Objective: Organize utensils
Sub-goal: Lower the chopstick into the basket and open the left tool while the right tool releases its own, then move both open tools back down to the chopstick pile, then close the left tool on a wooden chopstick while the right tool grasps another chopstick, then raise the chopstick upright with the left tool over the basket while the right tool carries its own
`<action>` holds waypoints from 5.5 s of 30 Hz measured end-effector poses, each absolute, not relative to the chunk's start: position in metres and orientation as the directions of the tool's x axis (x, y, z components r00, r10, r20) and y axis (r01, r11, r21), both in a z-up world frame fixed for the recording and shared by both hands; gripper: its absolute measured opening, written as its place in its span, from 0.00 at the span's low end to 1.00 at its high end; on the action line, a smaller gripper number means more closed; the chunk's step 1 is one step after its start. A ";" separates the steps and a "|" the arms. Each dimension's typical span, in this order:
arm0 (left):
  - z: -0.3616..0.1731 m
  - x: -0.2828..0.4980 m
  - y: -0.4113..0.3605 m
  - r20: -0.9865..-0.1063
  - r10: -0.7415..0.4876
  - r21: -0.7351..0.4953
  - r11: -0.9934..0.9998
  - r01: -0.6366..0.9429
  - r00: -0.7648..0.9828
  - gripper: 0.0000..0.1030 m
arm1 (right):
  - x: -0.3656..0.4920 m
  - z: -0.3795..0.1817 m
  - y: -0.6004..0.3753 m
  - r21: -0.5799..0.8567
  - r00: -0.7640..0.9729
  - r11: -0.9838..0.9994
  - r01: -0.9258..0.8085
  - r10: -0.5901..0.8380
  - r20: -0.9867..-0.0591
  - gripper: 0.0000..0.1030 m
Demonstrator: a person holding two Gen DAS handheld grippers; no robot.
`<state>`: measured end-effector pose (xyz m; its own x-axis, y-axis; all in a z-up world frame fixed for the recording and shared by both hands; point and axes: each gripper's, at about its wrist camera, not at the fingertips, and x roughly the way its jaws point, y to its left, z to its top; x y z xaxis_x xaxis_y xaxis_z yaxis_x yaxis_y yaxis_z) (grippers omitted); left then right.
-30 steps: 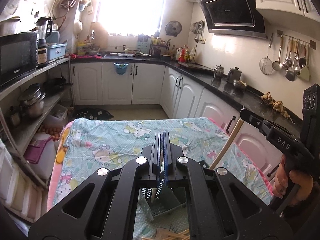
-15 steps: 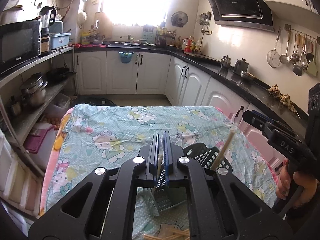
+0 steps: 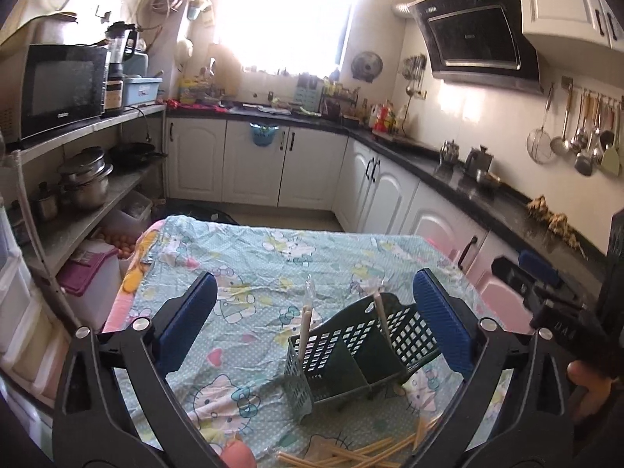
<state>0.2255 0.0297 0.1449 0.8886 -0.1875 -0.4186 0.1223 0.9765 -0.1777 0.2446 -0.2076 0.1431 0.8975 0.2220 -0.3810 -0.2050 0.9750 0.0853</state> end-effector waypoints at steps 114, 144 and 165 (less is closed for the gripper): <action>-0.075 0.158 0.098 -0.683 -0.437 -0.653 0.725 -0.220 0.586 0.10 | 0.217 -0.046 -0.208 0.341 0.462 0.926 -0.162 0.376 -0.803 0.21; 0.029 0.138 0.093 -0.547 -0.372 -0.550 0.835 0.014 0.750 0.04 | 0.189 0.033 -0.203 0.245 0.643 0.928 -0.279 0.370 -0.671 0.09; 0.083 0.148 0.035 -0.489 -0.449 -0.465 0.860 0.211 0.748 0.03 | 0.172 0.079 -0.201 0.167 0.729 0.929 -0.329 0.362 -0.581 0.06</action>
<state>0.1481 0.0350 0.0831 0.7479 -0.4486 -0.4892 0.2111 0.8596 -0.4654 0.1718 -0.2012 0.0789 0.7288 0.3625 -0.5809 -0.3288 0.9294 0.1675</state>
